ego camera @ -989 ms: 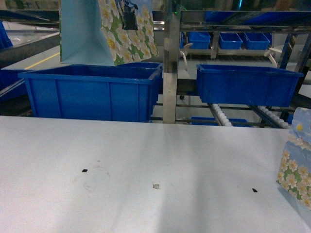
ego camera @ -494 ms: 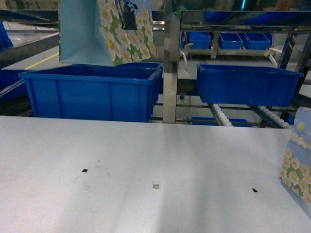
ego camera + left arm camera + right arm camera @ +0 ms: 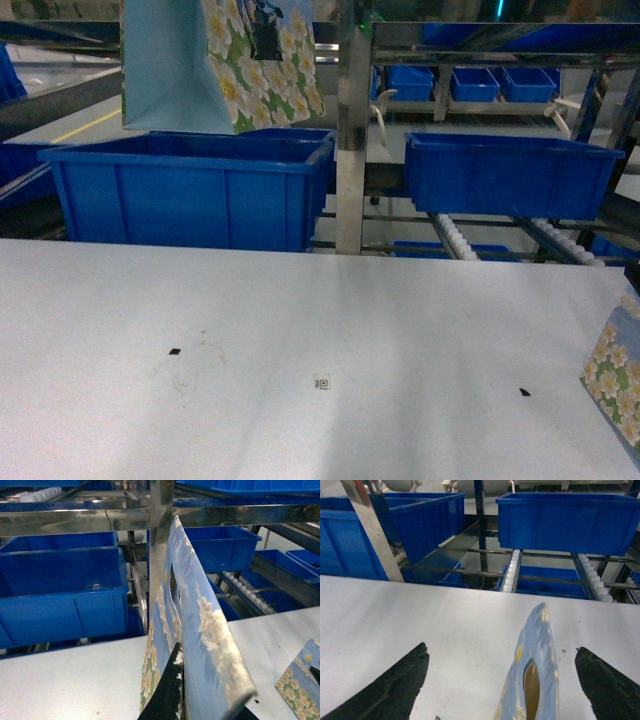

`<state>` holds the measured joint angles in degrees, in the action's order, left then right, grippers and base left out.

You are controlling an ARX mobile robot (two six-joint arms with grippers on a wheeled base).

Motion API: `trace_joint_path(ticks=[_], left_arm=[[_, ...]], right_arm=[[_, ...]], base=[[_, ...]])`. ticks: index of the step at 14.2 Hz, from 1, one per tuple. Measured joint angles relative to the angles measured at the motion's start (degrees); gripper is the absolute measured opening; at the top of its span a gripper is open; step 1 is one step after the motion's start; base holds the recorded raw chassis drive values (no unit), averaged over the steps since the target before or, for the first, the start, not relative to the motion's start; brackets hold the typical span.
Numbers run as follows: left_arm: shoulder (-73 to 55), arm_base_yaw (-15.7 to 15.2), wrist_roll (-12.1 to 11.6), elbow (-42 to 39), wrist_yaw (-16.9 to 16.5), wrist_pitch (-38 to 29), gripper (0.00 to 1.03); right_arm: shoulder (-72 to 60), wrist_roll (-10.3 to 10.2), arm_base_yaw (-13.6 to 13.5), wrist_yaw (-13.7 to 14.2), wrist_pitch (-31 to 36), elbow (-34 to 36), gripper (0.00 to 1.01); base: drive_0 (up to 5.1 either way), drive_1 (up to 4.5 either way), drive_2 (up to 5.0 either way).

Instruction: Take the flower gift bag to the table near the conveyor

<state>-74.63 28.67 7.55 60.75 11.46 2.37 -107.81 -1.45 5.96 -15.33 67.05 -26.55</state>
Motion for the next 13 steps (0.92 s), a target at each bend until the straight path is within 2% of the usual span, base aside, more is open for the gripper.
trace_joint_path(ticks=[1, 2, 3, 5, 6, 7, 9, 12, 13], left_arm=[[0.0, 0.0, 0.0, 0.0, 0.02, 0.07, 0.02], [0.0, 0.0, 0.0, 0.0, 0.02, 0.07, 0.02], [0.0, 0.02, 0.0, 0.0, 0.0, 0.04, 0.02], [0.0, 0.0, 0.0, 0.0, 0.04, 0.04, 0.02], [0.0, 0.0, 0.0, 0.0, 0.07, 0.04, 0.02], [0.0, 0.0, 0.0, 0.0, 0.07, 0.04, 0.02], [-0.11, -0.11, -0.04, -0.35, -0.57, -1.6, 0.02], [-6.16, -3.45, -0.79, -4.15, -5.64, -12.46, 0.02], [-9.33, -5.27, -2.03, -5.88, -7.67, -16.68, 0.02]], right_arm=[[4.26, -1.86, -0.92, -0.5, -4.52, -0.7, 0.98], [10.05, -3.85, -2.47, -0.9, -9.81, -2.25, 0.98], [17.73, -7.06, -4.33, -3.41, -17.25, -4.59, 0.98], [26.62, -12.7, -5.79, -8.09, -27.67, -8.98, 0.98], [29.48, -14.4, -5.99, -10.14, -30.8, -11.58, 0.98], [31.76, -15.63, -6.01, -11.37, -30.51, -13.9, 0.98], [31.58, -16.59, -6.01, -11.52, -31.23, -14.05, 0.98], [31.1, -16.96, -6.01, -11.52, -31.04, -13.66, 0.98], [31.08, -16.96, -6.01, -11.52, -31.23, -13.66, 0.98]], base=[[0.0, 0.0, 0.0], [0.0, 0.0, 0.0], [0.0, 0.0, 0.0], [0.0, 0.0, 0.0], [0.0, 0.0, 0.0], [0.0, 0.0, 0.0], [0.0, 0.0, 0.0], [0.0, 0.0, 0.0], [0.0, 0.0, 0.0]])
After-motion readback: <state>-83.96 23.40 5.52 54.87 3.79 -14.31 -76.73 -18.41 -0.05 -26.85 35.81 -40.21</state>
